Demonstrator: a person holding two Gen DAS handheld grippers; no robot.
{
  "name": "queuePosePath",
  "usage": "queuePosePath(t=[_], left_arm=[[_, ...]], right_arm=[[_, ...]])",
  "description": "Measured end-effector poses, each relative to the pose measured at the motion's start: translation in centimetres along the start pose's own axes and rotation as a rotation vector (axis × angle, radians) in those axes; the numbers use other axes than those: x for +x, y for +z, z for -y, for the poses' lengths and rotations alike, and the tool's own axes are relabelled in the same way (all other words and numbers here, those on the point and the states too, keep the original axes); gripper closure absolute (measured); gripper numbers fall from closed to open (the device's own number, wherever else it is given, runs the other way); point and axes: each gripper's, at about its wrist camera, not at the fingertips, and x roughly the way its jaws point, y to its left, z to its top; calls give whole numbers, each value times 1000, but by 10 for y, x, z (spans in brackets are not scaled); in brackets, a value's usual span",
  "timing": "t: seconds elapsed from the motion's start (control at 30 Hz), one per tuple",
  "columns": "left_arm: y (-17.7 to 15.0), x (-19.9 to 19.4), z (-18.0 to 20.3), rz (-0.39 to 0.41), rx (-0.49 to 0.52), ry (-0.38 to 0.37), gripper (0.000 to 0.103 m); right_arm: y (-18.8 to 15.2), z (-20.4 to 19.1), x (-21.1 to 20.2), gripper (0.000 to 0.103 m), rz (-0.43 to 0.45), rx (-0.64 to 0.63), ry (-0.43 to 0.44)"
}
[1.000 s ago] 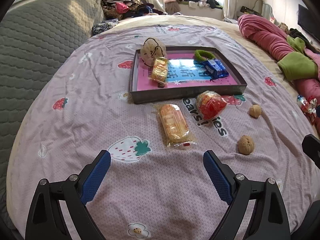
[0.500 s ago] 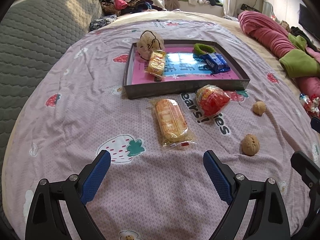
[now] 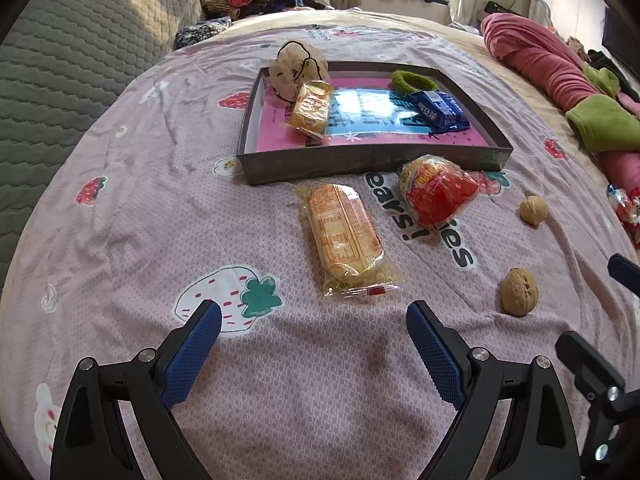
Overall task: Organize objects
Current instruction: 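Withdraw both tools from the tray toward the remaining snacks and walnuts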
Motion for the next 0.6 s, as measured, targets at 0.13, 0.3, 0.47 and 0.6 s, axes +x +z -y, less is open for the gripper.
queuePosePath(t=[0.13, 0.3, 0.47, 0.6], left_arm=[[2, 5, -2, -2, -7, -6, 9], [4, 11, -4, -10, -13, -8, 9], [5, 13, -4, -11, -14, -13, 9], [8, 13, -2, -5, -16, -20, 9]], right_arm=[[-2, 1, 8, 11, -12, 11, 5], [-3, 2, 15, 11, -21, 11, 1], [-3, 2, 18, 11, -23, 11, 1], [-3, 2, 20, 11, -20, 14, -1]])
